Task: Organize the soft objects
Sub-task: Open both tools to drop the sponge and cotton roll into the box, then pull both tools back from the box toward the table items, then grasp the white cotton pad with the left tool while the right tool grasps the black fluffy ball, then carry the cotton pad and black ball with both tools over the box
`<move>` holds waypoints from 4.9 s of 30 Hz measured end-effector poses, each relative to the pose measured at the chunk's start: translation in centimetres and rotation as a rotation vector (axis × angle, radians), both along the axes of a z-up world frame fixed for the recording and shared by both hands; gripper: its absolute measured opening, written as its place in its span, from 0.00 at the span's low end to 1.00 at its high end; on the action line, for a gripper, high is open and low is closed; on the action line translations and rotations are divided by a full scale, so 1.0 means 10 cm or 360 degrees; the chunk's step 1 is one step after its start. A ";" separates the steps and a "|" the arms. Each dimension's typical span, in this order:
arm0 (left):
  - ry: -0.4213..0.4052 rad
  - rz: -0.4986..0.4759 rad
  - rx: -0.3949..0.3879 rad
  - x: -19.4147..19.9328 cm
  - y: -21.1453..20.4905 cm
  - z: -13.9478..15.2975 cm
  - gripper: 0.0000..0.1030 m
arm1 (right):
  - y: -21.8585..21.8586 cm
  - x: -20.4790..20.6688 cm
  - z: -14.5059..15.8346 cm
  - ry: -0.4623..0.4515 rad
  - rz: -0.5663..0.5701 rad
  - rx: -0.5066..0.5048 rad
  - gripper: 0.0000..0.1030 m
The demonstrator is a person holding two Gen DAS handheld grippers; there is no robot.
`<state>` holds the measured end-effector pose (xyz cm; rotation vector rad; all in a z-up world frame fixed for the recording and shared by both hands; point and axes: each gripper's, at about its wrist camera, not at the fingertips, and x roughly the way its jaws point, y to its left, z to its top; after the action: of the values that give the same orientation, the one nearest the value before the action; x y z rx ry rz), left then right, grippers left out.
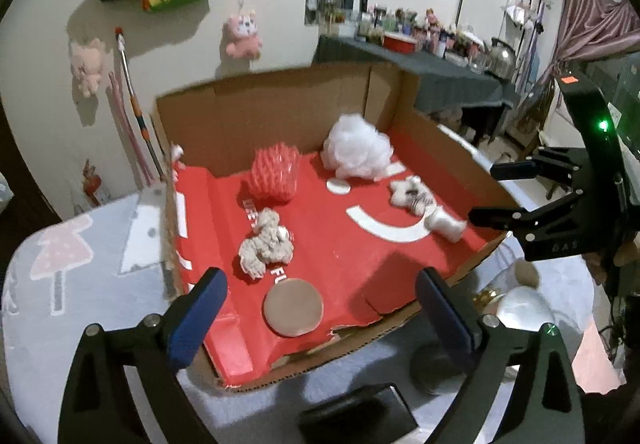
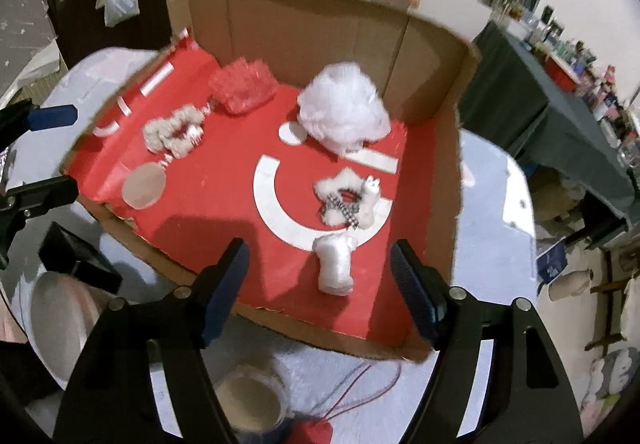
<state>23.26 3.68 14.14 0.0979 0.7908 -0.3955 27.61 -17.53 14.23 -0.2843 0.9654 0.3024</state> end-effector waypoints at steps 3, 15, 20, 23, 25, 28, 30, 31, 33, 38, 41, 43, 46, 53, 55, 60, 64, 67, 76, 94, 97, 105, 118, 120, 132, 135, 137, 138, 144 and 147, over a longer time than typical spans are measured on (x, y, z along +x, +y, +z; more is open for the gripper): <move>-0.0100 0.0039 -0.0022 -0.17 0.01 0.15 1.00 | -0.03 -0.12 0.16 -0.0066 -0.0014 0.0058 0.77; -0.0390 0.0183 -0.0168 -0.88 0.10 0.49 1.00 | -0.12 -1.03 0.72 -0.0479 -0.0053 0.0214 0.79; -0.0487 0.0217 -0.0206 -1.17 0.08 0.52 1.00 | -0.05 -1.52 0.80 -0.0716 -0.0064 0.0150 0.88; -0.0556 0.0231 -0.0205 -1.37 0.04 0.52 1.00 | -0.01 -1.76 0.79 -0.0827 -0.0087 0.0113 0.88; -0.0598 0.0246 -0.0209 -1.49 0.02 0.51 1.00 | -0.01 -1.88 0.76 -0.0861 -0.0106 0.0127 0.88; -0.0665 0.0254 -0.0202 -1.68 -0.02 0.48 1.00 | -0.03 -2.09 0.69 -0.0916 -0.0144 0.0158 0.88; -0.0706 0.0265 -0.0201 -1.80 -0.06 0.43 1.00 | -0.04 -2.20 0.64 -0.0950 -0.0171 0.0168 0.89; -0.0724 0.0272 -0.0197 -1.84 -0.07 0.41 1.00 | -0.05 -2.25 0.62 -0.0964 -0.0186 0.0177 0.89; -0.0761 0.0291 -0.0188 -1.93 -0.10 0.36 1.00 | -0.09 -2.36 0.55 -0.0982 -0.0217 0.0207 0.93; -0.0759 0.0281 -0.0191 -2.06 -0.17 0.13 1.00 | -0.15 -2.53 0.33 -0.0981 -0.0275 0.0268 0.94; -0.0716 0.0263 -0.0177 -2.07 -0.21 -0.03 1.00 | -0.19 -2.57 0.16 -0.0945 -0.0295 0.0302 0.94; -0.0679 0.0264 -0.0175 -2.07 -0.23 -0.16 1.00 | -0.21 -2.59 0.03 -0.0916 -0.0317 0.0307 0.94; -0.0600 0.0280 -0.0196 -2.06 -0.22 -0.34 1.00 | -0.22 -2.59 -0.17 -0.0861 -0.0355 0.0305 0.94; -0.0445 0.0361 -0.0164 -1.94 -0.17 -0.73 1.00 | -0.23 -2.50 -0.58 -0.0710 -0.0387 0.0285 0.94; -0.0413 0.0367 -0.0158 -1.93 -0.16 -0.79 1.00 | -0.24 -2.47 -0.67 -0.0667 -0.0393 0.0287 0.94; -0.0344 0.0370 -0.0132 -1.89 -0.15 -0.90 1.00 | -0.25 -2.41 -0.77 -0.0619 -0.0395 0.0297 0.94; -0.0280 0.0355 -0.0117 -1.83 -0.13 -0.96 1.00 | -0.23 -2.35 -0.78 -0.0595 -0.0374 0.0298 0.94; -0.0238 0.0348 -0.0109 -1.79 -0.11 -1.01 1.00 | -0.18 -2.28 -0.78 -0.0554 -0.0330 0.0296 0.94; -0.0066 0.0288 -0.0108 -1.58 -0.03 -1.14 0.96 | 0.03 -1.99 -0.77 -0.0482 -0.0241 0.0258 0.94; 0.0057 0.0000 -0.0030 -1.45 -0.17 -1.13 0.17 | 0.15 -1.66 -0.92 -0.0288 -0.0124 0.0222 0.28; 0.0073 -0.0048 -0.0093 -1.44 -0.19 -1.08 0.16 | 0.10 -1.74 -0.86 -0.0264 -0.0097 0.0344 0.27; 0.0103 -0.0172 -0.0191 -1.41 -0.38 -0.97 0.16 | 0.10 -1.84 -0.81 -0.0246 -0.0036 0.0449 0.27; 0.0145 -0.0122 -0.0201 -1.38 -0.27 -0.98 0.16 | -0.07 -1.80 -0.76 -0.0226 -0.0094 0.0512 0.27; 0.0153 -0.0103 -0.0217 -1.38 -0.19 -0.97 0.16 | -0.14 -1.80 -0.74 -0.0238 -0.0118 0.0506 0.27; 0.0188 0.0077 -0.0197 -1.40 0.41 -0.91 0.16 | -0.51 -1.74 -0.62 -0.0236 -0.0220 0.0509 0.27; 0.0192 0.0117 -0.0159 -1.39 0.53 -0.92 0.16 | -0.58 -1.71 -0.61 -0.0228 -0.0230 0.0493 0.27; 0.0192 0.0139 -0.0137 -1.36 0.59 -0.93 0.16 | -0.61 -1.68 -0.61 -0.0225 -0.0228 0.0485 0.27; 0.0191 0.0150 -0.0123 -1.35 0.63 -0.93 0.16 | -0.63 -1.67 -0.60 -0.0226 -0.0221 0.0478 0.27; 0.0150 0.0163 -0.0097 -1.23 0.80 -0.90 0.16 | -0.68 -1.56 -0.57 -0.0237 -0.0189 0.0404 0.27; 0.0131 0.0148 -0.0093 -1.15 0.86 -0.88 0.16 | -0.72 -1.54 -0.55 -0.0222 -0.0184 0.0414 0.27</move>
<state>11.72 12.28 5.37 -0.0098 0.8606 -0.3362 12.24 -24.71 8.77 -0.0113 0.7914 0.2946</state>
